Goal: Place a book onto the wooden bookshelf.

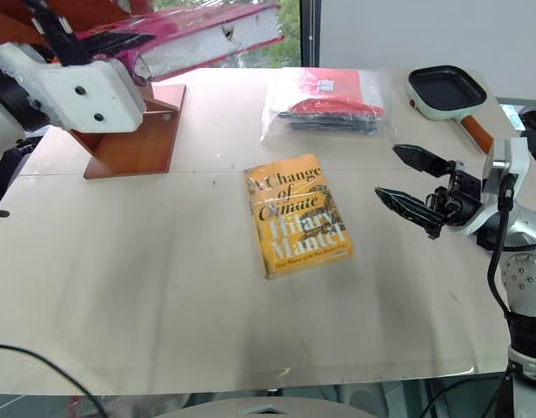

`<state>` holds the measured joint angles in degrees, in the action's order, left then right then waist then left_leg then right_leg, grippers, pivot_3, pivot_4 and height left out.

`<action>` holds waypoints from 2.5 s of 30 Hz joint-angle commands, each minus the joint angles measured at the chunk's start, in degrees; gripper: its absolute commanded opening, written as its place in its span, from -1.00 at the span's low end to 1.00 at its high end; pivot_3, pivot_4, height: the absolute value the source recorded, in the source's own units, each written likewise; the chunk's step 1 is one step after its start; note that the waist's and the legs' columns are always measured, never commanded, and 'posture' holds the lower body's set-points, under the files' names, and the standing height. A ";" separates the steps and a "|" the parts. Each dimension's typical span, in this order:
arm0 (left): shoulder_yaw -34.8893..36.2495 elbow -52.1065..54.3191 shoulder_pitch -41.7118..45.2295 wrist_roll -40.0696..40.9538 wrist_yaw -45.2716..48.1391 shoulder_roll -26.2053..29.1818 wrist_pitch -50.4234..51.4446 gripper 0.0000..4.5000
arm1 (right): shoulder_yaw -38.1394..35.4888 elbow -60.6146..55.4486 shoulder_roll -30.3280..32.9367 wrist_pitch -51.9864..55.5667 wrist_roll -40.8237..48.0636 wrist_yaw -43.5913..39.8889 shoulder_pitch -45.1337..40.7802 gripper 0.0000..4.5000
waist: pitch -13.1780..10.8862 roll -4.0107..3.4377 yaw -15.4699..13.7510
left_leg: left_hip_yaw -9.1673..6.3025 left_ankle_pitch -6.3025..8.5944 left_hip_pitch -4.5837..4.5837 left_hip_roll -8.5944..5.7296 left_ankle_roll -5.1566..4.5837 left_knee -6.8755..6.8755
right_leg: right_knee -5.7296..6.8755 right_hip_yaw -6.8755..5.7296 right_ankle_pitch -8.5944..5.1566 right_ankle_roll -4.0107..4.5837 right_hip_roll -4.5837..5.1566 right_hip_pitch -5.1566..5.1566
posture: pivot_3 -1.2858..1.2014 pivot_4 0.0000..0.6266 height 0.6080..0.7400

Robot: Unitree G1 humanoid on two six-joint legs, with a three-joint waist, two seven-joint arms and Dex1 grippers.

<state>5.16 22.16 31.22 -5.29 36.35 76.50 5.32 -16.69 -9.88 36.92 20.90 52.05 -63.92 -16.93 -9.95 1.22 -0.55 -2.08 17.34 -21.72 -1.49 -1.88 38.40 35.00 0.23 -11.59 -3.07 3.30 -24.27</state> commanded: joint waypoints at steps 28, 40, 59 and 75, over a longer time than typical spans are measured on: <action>-6.57 -17.31 6.31 -20.64 11.09 -1.81 15.33 -0.96 | 0.59 -0.42 -9.82 -0.89 1.14 2.11 -7.69 1.00 | 0.00 0.03 0.73 | 0.11 -0.01 -0.03 0.02 0.00 0.34 | 0.92 0.14 0.01 0.01 -0.06 -0.24 | 0.03 -0.52 1.00; -17.14 -32.48 24.74 -28.40 18.67 -6.89 13.07 -0.96 | 1.79 -1.14 -11.74 -2.32 -0.51 3.31 -6.78 1.00 | 0.04 0.05 1.73 | 0.20 -0.01 0.06 0.00 -0.01 0.60 | 1.38 0.34 0.01 0.01 -0.16 -0.28 | 0.03 -0.52 1.00; 7.02 -13.03 13.60 -17.42 6.54 -15.42 17.65 0.98 | 0.66 -0.84 -8.28 -0.60 -1.19 2.77 -5.80 1.00 | 0.09 0.14 1.11 | 0.14 0.00 -0.13 -0.04 -0.02 0.84 | 1.51 0.39 0.02 0.01 0.02 -0.43 | 0.03 -0.52 1.00; 21.14 21.15 -26.51 15.55 11.96 -46.75 41.42 0.98 | 0.09 14.20 -2.01 -19.25 -20.84 -0.05 7.99 1.00 | 0.64 0.05 1.21 | 0.18 0.14 1.16 -0.16 -0.21 0.76 | 1.12 0.39 0.03 -0.05 0.35 0.84 | 0.03 -0.52 1.00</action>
<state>28.31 40.05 5.67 7.62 48.75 31.15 48.59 -16.59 2.29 35.20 6.05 34.72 -65.16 -9.23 -9.32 1.27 0.66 -1.85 17.49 -20.59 -1.64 -2.09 39.17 36.10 0.71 -11.57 -3.13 3.71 -23.43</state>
